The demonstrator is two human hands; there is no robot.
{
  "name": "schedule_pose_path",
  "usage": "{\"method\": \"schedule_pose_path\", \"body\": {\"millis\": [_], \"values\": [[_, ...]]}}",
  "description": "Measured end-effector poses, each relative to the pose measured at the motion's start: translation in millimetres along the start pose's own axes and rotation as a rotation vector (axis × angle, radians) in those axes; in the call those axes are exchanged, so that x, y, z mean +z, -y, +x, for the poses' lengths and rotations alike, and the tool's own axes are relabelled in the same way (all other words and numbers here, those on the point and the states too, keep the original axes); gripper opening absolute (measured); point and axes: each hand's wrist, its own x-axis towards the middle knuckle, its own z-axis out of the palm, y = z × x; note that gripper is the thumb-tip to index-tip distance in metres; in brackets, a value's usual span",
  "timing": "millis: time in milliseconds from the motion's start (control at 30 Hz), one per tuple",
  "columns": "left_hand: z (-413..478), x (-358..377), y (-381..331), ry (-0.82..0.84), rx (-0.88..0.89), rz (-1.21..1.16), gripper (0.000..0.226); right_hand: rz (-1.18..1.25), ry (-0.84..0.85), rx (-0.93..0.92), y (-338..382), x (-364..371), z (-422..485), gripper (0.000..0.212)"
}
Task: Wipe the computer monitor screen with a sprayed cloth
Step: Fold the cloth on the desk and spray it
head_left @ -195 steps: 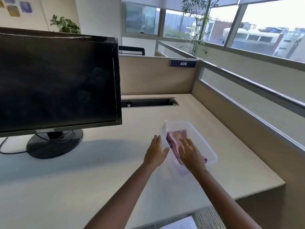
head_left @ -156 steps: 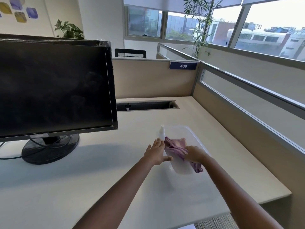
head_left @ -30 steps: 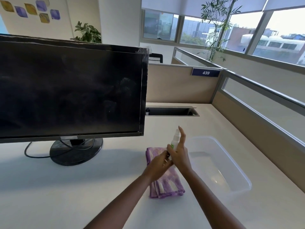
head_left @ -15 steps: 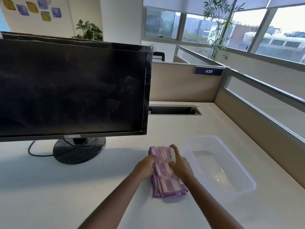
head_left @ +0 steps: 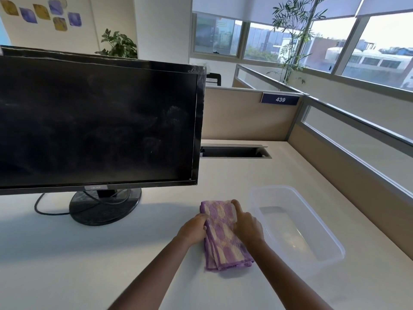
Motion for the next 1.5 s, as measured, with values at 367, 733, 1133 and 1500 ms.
{"method": "schedule_pose_path", "body": {"millis": [367, 733, 1133, 1500], "values": [[0, 4, -7, -0.02, -0.103, -0.093, 0.041, 1.069, 0.4, 0.305, 2, -17, 2, 0.054], [-3, 2, -8, -0.017, -0.1, -0.12, 0.041, 0.946, 0.286, 0.279, -1, -7, -2, 0.069], [-2, 3, -6, -0.017, -0.137, -0.183, 0.037, 0.204, 0.072, 0.143, -1, -1, -9, 0.06], [-3, 7, -12, -0.051, -0.153, -0.154, 0.04, 0.176, 0.048, 0.147, -7, -1, -31, 0.062]]}}
